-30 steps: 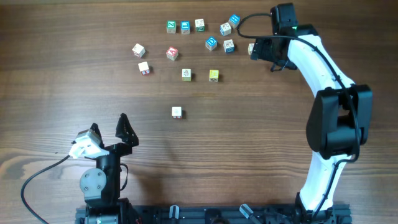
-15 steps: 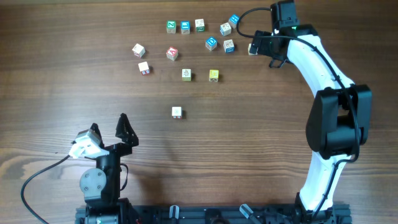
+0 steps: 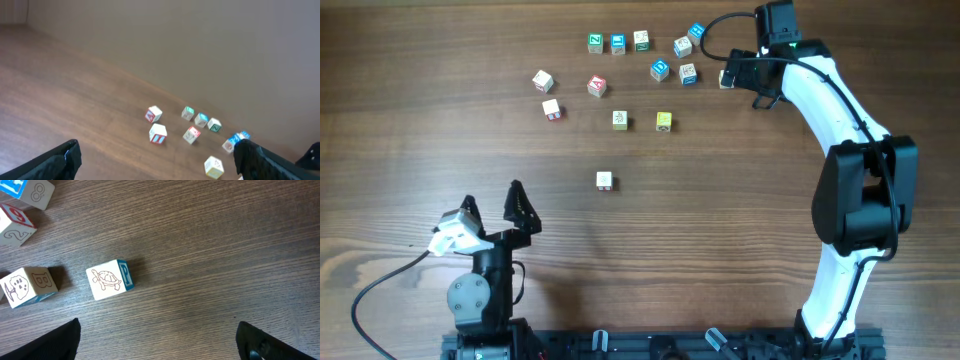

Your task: Form a horizontal line

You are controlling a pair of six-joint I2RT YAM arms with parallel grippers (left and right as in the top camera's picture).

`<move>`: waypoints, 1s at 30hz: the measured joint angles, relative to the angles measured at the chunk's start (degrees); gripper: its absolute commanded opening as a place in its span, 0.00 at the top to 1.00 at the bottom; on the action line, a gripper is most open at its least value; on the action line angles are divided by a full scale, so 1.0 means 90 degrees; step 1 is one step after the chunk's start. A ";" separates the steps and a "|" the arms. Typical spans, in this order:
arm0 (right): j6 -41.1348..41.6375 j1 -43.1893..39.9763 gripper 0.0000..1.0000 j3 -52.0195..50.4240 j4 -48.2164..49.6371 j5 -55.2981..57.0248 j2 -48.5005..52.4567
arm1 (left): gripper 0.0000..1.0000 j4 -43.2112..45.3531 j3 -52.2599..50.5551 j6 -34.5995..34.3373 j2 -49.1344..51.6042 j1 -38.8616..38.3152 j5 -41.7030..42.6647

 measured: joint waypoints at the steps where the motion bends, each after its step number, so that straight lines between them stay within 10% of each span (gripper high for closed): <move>1: 0.0000 0.0000 0.00 0.0000 0.0000 0.0000 0.0000 | 0.00 0.0134 -0.0002 0.0000 0.0000 0.0000 -0.0002; 13: 0.0000 0.0000 0.00 0.0000 0.0010 0.0002 0.0000 | 0.00 -0.0415 0.1705 0.0168 0.0682 0.0000 -0.0022; 30: -0.0002 0.0000 0.00 0.0000 0.0024 0.0000 0.0002 | 0.00 -0.7232 1.0205 0.1003 0.7133 0.0000 0.0291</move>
